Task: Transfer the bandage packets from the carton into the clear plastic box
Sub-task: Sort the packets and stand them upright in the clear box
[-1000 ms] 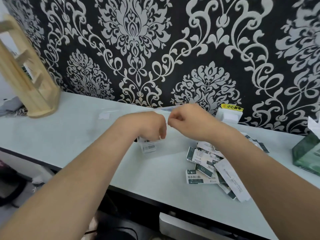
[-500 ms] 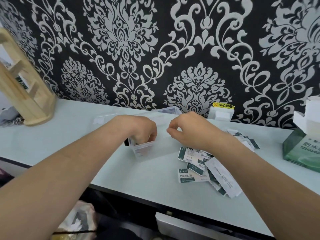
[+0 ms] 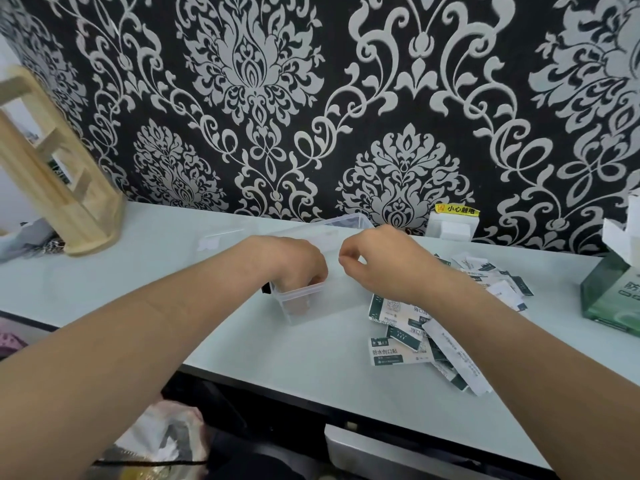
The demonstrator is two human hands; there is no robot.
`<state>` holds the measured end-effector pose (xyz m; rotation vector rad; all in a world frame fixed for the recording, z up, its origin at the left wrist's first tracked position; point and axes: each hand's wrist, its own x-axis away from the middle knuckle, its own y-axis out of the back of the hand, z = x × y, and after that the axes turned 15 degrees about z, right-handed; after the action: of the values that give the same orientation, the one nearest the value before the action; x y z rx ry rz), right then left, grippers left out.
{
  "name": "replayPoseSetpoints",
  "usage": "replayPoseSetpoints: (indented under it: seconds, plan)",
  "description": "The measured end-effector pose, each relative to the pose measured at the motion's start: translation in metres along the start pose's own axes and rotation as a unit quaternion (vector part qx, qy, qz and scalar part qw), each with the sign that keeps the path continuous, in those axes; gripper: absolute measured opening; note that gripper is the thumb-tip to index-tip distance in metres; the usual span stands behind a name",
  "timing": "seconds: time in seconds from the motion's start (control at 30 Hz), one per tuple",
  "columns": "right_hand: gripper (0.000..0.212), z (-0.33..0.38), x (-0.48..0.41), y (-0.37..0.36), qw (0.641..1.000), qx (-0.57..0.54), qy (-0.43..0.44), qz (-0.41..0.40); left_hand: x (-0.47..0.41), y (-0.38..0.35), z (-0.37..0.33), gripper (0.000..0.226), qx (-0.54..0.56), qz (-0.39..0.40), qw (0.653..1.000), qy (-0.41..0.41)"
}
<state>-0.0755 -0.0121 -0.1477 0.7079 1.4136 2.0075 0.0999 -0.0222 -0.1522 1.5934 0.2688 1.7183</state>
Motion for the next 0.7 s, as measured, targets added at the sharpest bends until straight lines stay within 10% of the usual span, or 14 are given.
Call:
replayPoseSetpoints:
  seconds: [0.7]
  plan:
    - [0.019, -0.06, 0.063, 0.007, 0.959, -0.224, -0.119, -0.125, 0.013, 0.004, 0.01, 0.04, 0.022, -0.008, 1.0, -0.013]
